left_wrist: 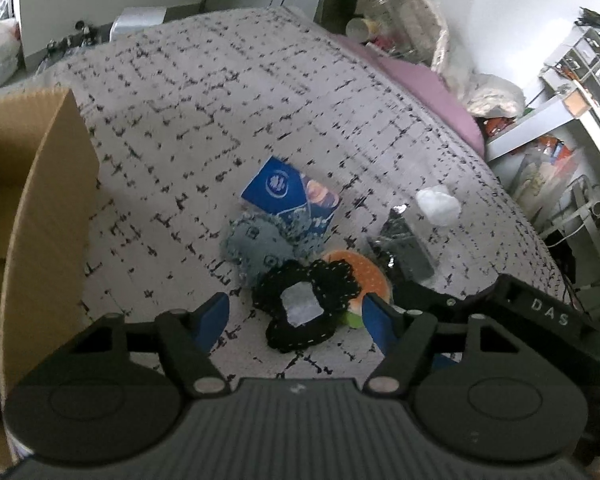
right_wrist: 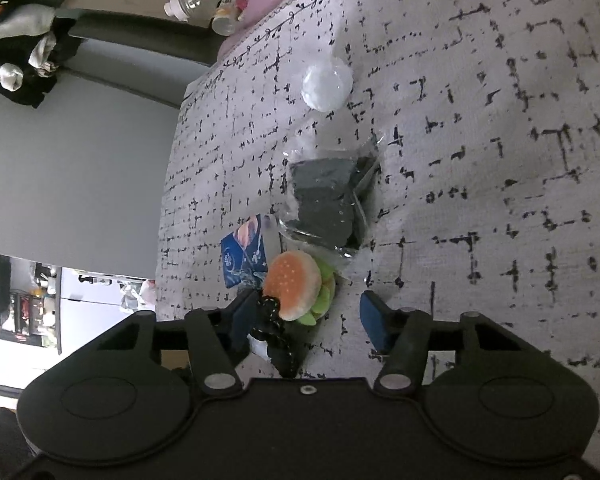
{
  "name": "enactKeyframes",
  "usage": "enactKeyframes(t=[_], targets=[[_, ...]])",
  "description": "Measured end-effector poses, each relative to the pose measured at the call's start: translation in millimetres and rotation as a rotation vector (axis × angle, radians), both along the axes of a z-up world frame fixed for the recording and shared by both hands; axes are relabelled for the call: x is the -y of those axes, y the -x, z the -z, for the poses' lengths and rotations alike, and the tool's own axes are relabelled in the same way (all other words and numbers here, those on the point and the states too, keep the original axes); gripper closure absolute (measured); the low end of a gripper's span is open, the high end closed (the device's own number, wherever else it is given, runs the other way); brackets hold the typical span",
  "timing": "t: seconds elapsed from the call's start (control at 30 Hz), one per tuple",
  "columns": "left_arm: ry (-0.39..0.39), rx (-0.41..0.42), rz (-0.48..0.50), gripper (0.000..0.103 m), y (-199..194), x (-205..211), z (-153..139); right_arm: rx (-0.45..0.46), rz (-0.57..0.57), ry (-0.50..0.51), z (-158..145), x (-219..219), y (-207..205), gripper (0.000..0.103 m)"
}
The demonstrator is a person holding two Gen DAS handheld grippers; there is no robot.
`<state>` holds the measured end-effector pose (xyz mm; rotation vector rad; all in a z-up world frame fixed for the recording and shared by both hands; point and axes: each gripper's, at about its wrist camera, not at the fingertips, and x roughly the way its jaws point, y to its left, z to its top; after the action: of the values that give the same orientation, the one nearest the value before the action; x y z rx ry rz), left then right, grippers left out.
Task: Organize soft objects
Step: 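Grasp the black scrunchie with the left gripper while the right gripper grasps the burger toy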
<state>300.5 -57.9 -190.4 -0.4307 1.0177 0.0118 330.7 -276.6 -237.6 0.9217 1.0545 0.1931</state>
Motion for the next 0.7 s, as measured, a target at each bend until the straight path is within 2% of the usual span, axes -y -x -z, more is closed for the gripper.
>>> enactKeyframes(t=[0.17, 0.23, 0.37, 0.47, 0.53, 0.6, 0.7], targets=[[0.005, -0.016, -0.026, 0.034, -5.1, -3.3, 10.6, 0.004, -0.007, 0.001, 3.9, -7.3, -6.8, 0.049], [0.012, -0.027, -0.031, 0.038, -7.5, -4.4, 15.2, 0.000, -0.008, 0.002, 6.5, -9.6, -9.5, 0.049], [0.046, -0.050, -0.038, 0.061, -9.8, -6.7, 23.9, -0.005, -0.009, 0.012, 12.0, -15.3, -15.7, 0.053], [0.028, -0.042, -0.031, 0.069, -10.4, -4.8, 23.6, -0.001, -0.015, 0.025, 14.2, -19.0, -18.0, 0.055], [0.025, -0.038, -0.022, 0.073, -10.0, -3.6, 22.8, 0.004, -0.015, 0.035, 16.9, -21.4, -20.1, 0.060], [0.024, -0.035, -0.019, 0.081, -9.7, -3.1, 21.6, 0.002, -0.011, 0.046, 19.4, -23.8, -23.1, 0.070], [0.016, -0.023, -0.017, 0.082, -8.5, -2.0, 16.7, 0.007, -0.014, 0.065, 20.8, -25.6, -23.5, 0.080]])
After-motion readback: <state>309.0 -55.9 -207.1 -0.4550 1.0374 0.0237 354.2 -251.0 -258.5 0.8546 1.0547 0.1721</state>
